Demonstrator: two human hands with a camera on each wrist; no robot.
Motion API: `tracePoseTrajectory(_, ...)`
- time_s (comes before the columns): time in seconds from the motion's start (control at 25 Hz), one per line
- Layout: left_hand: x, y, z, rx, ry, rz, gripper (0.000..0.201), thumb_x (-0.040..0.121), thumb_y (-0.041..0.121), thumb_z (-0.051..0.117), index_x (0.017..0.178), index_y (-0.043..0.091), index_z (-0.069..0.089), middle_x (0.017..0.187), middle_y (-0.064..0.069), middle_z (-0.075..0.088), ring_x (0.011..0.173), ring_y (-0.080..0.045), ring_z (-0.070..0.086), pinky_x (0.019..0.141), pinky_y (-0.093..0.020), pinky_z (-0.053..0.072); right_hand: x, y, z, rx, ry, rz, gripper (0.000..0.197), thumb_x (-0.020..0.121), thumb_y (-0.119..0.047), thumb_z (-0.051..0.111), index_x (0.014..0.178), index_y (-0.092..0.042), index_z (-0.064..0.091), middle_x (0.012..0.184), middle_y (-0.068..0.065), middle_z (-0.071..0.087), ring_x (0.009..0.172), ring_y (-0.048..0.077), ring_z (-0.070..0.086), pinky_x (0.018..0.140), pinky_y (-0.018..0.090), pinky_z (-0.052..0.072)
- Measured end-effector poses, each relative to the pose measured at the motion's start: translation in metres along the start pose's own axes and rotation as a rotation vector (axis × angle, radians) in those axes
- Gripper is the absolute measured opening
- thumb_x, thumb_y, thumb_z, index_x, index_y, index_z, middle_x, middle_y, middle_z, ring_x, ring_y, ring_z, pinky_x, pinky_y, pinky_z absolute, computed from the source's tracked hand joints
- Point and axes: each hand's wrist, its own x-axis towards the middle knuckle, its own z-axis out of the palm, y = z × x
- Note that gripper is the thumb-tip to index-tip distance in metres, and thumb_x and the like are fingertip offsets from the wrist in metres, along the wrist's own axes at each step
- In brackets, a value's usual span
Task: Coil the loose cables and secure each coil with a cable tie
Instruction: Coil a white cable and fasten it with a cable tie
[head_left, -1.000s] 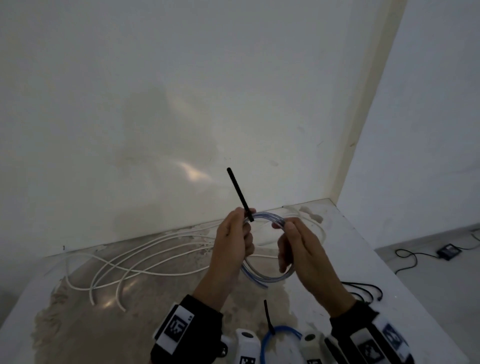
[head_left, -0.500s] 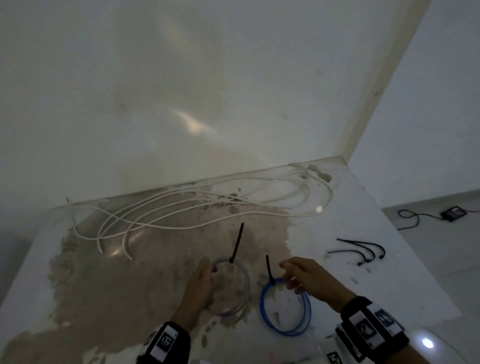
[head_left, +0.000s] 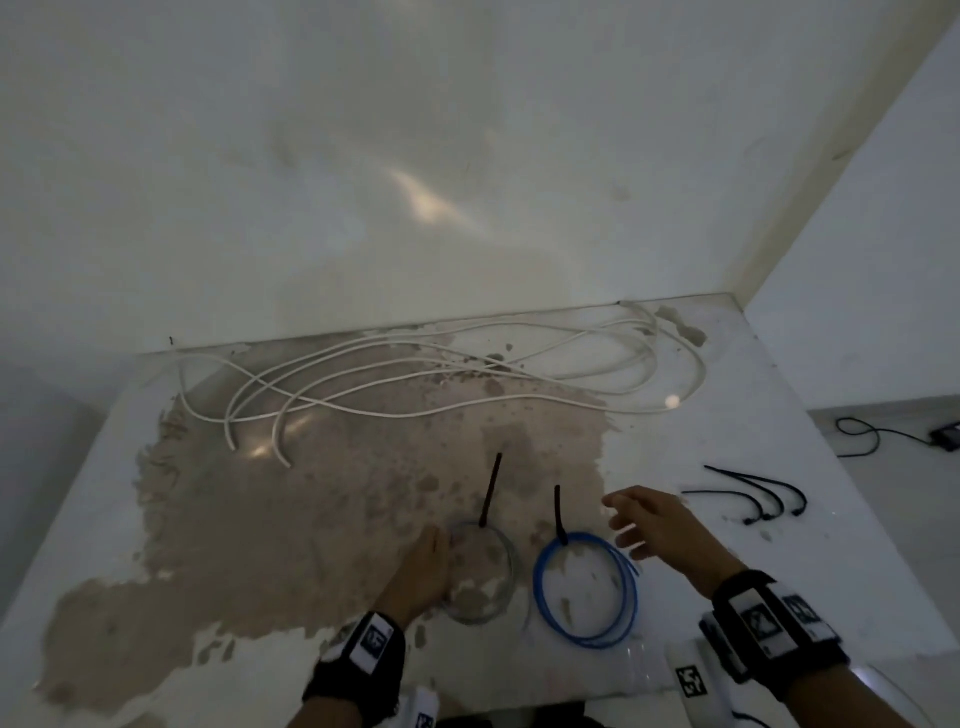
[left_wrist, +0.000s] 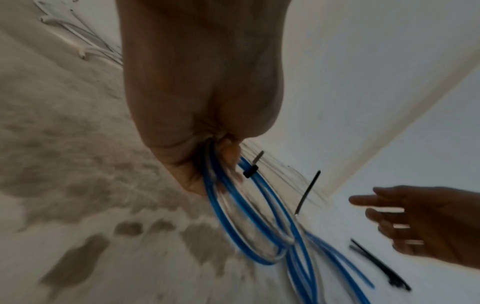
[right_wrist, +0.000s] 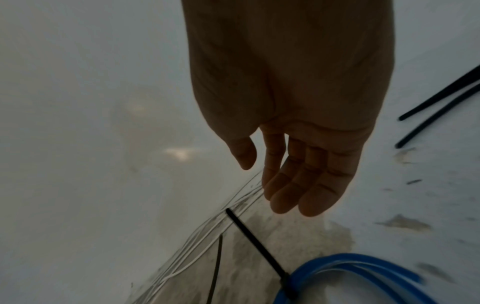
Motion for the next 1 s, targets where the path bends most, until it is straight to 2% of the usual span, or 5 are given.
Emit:
tracePoseTrajectory(0.24, -0.020, -0.025, 0.024, 0.391, -0.106, -0.090, 0.048, 0.105, 0.043, 0.028, 0.134, 0.008, 0.041, 0.074, 0.003, 0.054, 0.055, -0.011, 0.047, 0.051, -0.025, 0.042, 0.004, 0.045, -0.040, 0.024, 0.139, 0.113, 0.018, 0.100, -0.021, 0.054, 0.101, -0.009, 0.068, 0.088, 0.014, 0.068, 0.071, 0.024, 0.062, 0.062, 0.032, 0.049)
tracePoseTrajectory(0.36, -0.024, -0.026, 0.023, 0.713, -0.013, -0.051, 0.046, 0.098, 0.060, 0.030, 0.098, 0.019, 0.052, 0.073, 0.004, 0.049, 0.055, -0.011, 0.042, 0.057, -0.026, 0.038, 0.009, 0.071, -0.056, -0.012, 0.191, 0.164, 0.016, 0.098, -0.020, 0.056, 0.100, -0.008, 0.067, 0.085, 0.013, 0.067, 0.067, 0.023, 0.061, 0.057, 0.031, 0.048)
tracePoseTrajectory(0.64, -0.005, -0.028, 0.039, 0.603, 0.215, 0.256, 0.018, 0.097, 0.043, 0.045, 0.110, 0.031, 0.048, 0.105, 0.004, 0.049, 0.079, -0.015, 0.053, 0.068, -0.030, 0.052, 0.032, 0.086, -0.079, -0.140, 0.250, 0.068, 0.009, 0.096, -0.017, 0.059, 0.089, -0.015, 0.065, 0.084, 0.012, 0.069, 0.062, 0.019, 0.062, 0.052, 0.025, 0.047)
tracePoseTrajectory(0.88, 0.003, -0.059, 0.058, 0.621, 0.368, 0.207, 0.055, 0.082, 0.060, 0.036, 0.123, 0.028, 0.054, 0.124, -0.010, 0.067, 0.112, -0.032, 0.059, 0.075, -0.047, 0.056, 0.131, 0.033, -0.108, -0.311, 0.330, -0.086, 0.016, 0.094, -0.023, 0.061, 0.108, -0.015, 0.066, 0.106, 0.014, 0.071, 0.094, 0.033, 0.068, 0.082, 0.034, 0.052)
tracePoseTrajectory(1.0, 0.007, -0.070, 0.064, 0.590, 0.445, 0.333, 0.056, 0.088, 0.057, 0.028, 0.143, 0.045, 0.029, 0.155, 0.014, 0.033, 0.130, -0.023, 0.041, 0.103, -0.037, 0.035, 0.176, 0.013, -0.139, -0.346, 0.446, -0.006, 0.023, 0.094, -0.027, 0.060, 0.114, -0.017, 0.062, 0.116, 0.013, 0.066, 0.103, 0.034, 0.063, 0.086, 0.036, 0.050)
